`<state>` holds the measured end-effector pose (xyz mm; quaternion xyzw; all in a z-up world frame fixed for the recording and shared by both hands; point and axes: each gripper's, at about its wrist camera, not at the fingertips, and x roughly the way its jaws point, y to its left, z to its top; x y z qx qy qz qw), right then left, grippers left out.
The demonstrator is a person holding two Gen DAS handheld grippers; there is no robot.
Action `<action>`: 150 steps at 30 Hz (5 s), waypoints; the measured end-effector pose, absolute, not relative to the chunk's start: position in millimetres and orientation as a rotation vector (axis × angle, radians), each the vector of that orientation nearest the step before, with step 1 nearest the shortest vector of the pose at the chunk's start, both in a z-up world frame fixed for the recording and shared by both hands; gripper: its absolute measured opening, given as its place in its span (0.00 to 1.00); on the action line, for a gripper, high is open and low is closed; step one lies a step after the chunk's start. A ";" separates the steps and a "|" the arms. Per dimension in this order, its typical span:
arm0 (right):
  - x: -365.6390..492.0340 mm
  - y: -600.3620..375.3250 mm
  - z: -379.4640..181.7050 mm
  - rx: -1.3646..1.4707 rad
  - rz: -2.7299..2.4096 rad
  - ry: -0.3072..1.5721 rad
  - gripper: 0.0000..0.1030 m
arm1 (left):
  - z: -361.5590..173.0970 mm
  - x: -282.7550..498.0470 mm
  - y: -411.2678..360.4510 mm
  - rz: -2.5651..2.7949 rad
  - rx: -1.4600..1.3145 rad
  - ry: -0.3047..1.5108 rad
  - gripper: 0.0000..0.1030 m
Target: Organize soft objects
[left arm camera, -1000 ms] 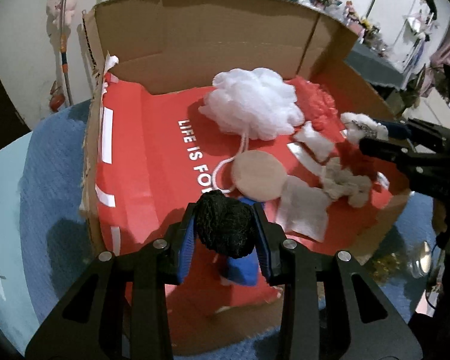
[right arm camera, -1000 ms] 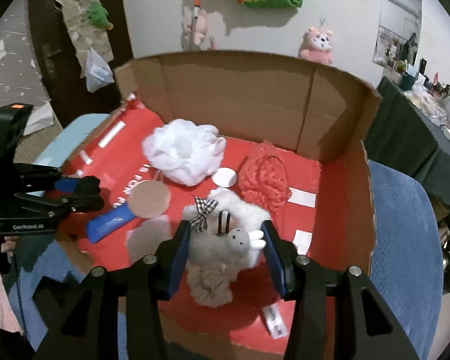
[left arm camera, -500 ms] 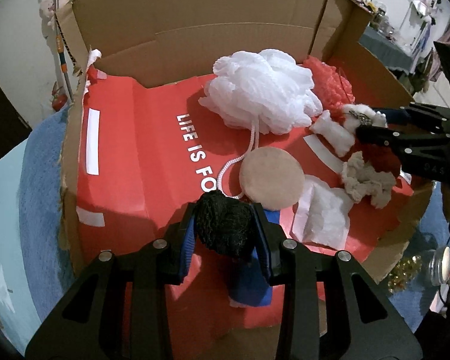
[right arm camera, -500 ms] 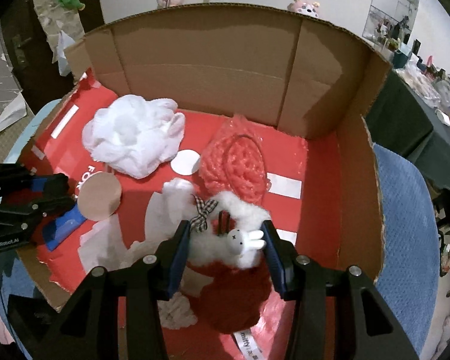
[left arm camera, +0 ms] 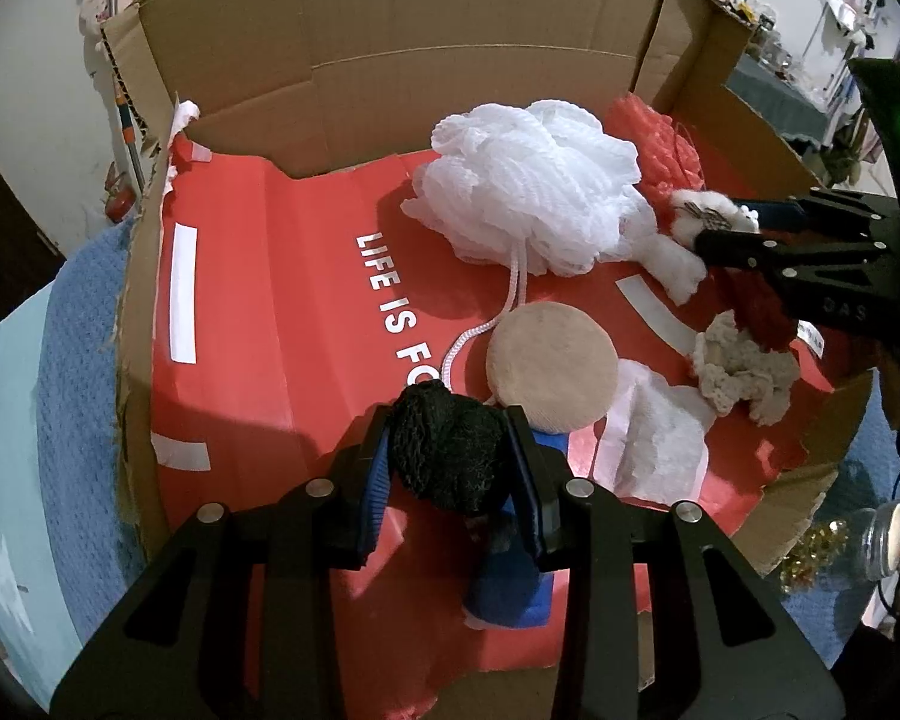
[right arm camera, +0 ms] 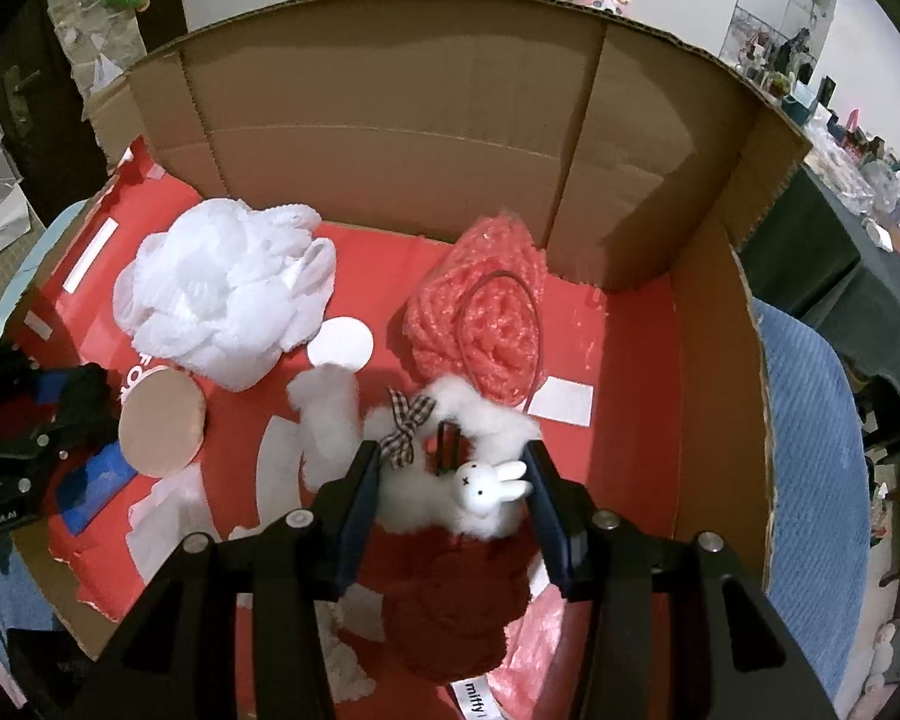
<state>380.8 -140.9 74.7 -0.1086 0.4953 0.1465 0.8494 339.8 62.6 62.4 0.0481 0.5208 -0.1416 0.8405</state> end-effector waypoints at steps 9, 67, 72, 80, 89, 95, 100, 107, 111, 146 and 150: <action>383.1 -143.5 67.4 -0.221 0.313 1.059 0.49 | 61.2 339.9 64.9 -0.306 0.096 1.102 0.46; 262.1 -173.2 78.6 -0.065 0.191 0.607 1.00 | 90.6 240.2 31.7 -0.162 0.033 0.531 0.84; 260.7 -171.3 76.8 -0.075 0.177 0.599 1.00 | 83.1 243.1 31.0 -0.150 0.031 0.545 0.84; 262.4 -170.8 73.6 -0.068 0.166 0.607 1.00 | 72.7 247.8 32.3 -0.150 0.014 0.582 0.84; 261.7 -170.0 70.2 -0.082 0.142 0.603 1.00 | 67.7 249.9 36.3 -0.142 -0.006 0.603 0.84; 261.7 -171.0 68.9 -0.081 0.137 0.600 1.00 | 66.3 250.9 36.1 -0.140 -0.011 0.617 0.84; 261.0 -170.7 68.5 -0.077 0.144 0.588 1.00 | 64.3 252.0 38.4 -0.136 -0.020 0.625 0.84; 258.2 -167.3 67.1 -0.096 0.143 0.572 1.00 | 63.5 252.0 40.0 -0.130 -0.023 0.625 0.84; 257.7 -167.9 67.3 -0.093 0.139 0.571 1.00 | 63.1 252.3 40.2 -0.131 -0.024 0.625 0.84; 258.1 -170.2 68.2 -0.095 0.136 0.575 1.00 | 61.6 253.1 41.0 -0.129 -0.030 0.641 0.84; 258.2 -169.9 68.0 -0.094 0.136 0.575 1.00 | 62.0 253.2 41.0 -0.130 -0.030 0.642 0.84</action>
